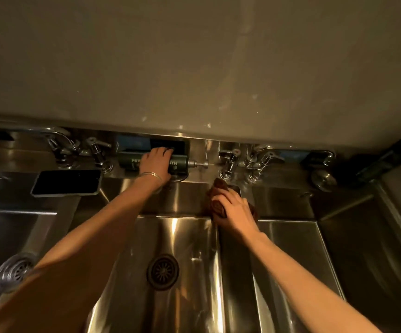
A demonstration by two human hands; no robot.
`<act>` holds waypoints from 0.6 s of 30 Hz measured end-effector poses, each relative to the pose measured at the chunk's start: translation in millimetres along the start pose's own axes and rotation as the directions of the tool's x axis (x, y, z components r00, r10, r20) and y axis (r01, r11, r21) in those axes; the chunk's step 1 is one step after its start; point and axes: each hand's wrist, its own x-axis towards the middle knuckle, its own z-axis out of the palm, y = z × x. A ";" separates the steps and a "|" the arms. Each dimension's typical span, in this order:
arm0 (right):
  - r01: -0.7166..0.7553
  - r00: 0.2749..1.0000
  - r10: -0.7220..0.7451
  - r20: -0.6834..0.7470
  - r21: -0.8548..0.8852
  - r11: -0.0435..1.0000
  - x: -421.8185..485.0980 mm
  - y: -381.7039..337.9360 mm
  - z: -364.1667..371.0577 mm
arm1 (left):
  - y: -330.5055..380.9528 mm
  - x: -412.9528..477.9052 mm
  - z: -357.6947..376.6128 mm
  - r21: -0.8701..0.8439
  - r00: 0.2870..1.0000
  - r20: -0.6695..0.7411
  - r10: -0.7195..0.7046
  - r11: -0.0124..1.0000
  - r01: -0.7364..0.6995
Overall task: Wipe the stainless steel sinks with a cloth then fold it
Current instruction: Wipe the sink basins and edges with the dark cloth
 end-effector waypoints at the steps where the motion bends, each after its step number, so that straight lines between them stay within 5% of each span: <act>1: -0.008 1.000 0.008 -0.015 -0.010 1.000 9.2 -2.4 0.1 | -2.5 3.2 1.0 0.010 1.000 0.005 0.010 1.000 -0.010; 10: -0.196 0.972 0.204 0.115 -0.075 0.978 70.0 -4.6 6.7 | -26.9 22.9 4.4 0.066 0.997 0.007 0.077 0.995 -0.077; 18: -0.164 0.981 0.169 0.099 -0.059 0.985 89.8 -11.2 8.8 | -53.6 10.5 -7.8 -0.356 0.979 -0.203 0.025 0.929 -0.098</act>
